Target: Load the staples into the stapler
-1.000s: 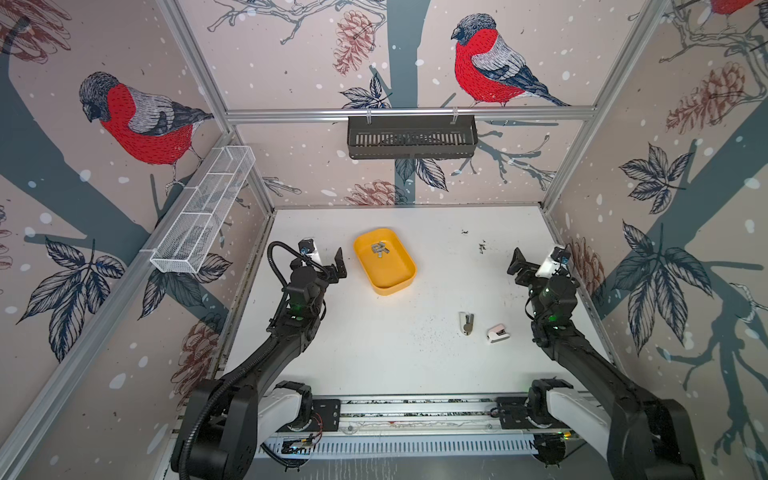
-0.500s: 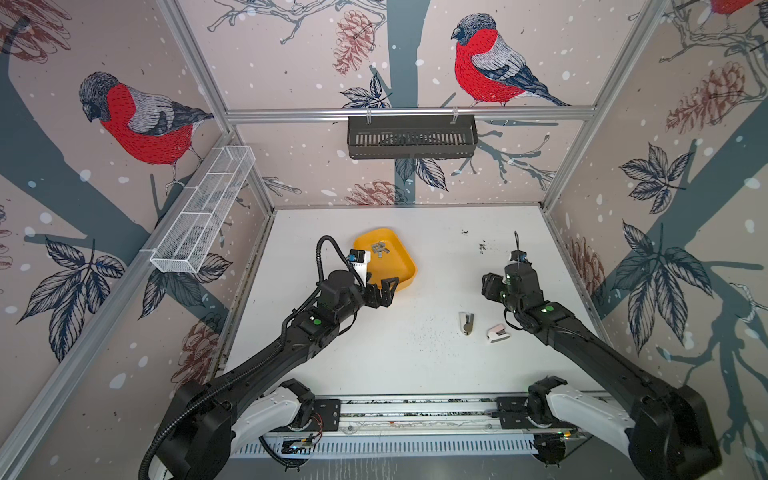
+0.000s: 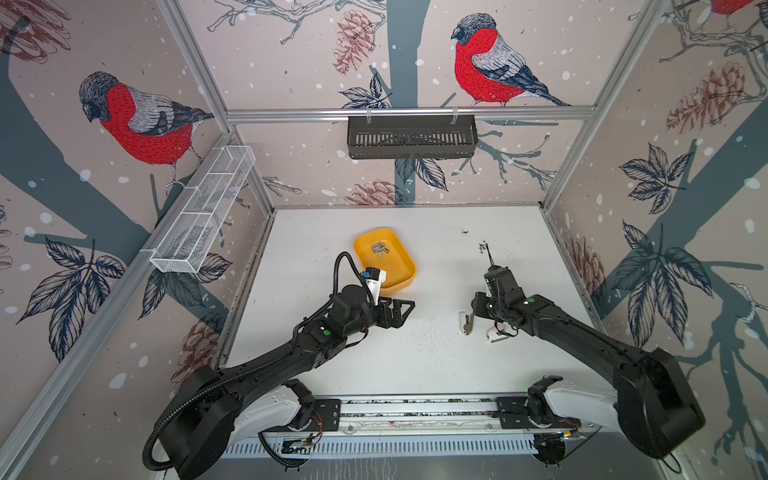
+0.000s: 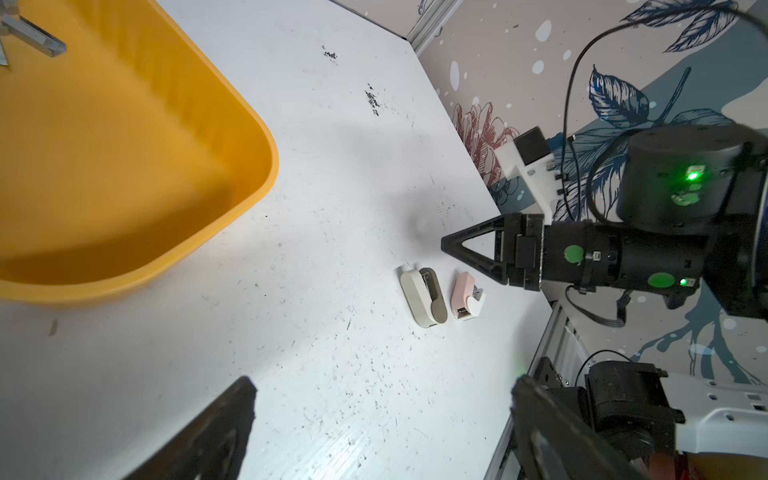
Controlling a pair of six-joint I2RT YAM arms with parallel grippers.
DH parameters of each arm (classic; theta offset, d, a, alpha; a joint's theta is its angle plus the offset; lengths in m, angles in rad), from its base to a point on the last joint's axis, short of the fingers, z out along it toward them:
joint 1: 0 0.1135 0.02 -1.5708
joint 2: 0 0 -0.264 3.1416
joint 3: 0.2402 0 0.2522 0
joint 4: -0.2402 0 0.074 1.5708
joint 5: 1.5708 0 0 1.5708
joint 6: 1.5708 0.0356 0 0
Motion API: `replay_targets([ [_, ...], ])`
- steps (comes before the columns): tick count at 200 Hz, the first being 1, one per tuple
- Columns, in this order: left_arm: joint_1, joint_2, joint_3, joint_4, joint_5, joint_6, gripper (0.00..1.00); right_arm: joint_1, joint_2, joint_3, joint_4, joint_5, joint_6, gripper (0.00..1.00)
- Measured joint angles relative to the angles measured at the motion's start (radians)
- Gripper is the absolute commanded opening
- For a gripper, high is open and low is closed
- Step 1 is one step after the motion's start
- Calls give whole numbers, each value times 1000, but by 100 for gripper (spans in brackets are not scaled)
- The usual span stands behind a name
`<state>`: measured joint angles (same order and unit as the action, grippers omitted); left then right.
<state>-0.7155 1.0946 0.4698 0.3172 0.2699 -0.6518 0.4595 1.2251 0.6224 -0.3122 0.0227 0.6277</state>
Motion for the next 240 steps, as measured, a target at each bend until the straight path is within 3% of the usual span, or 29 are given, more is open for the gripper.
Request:
replay_targets([
  [90,-31,50,90,-87,-6,53,94,33,64,-29,30,-11,28,25],
  [99,-34,54,90,-93,-11,53,99,37,69,-33,34,-11,31,24],
  [120,-43,61,84,-90,-10,49,99,41,71,-40,38,-10,40,21],
  [168,-55,104,77,-59,2,23,91,52,71,-46,52,-2,53,14],
  [240,-72,187,69,70,88,-77,87,83,-27,-43,56,24,61,8],
])
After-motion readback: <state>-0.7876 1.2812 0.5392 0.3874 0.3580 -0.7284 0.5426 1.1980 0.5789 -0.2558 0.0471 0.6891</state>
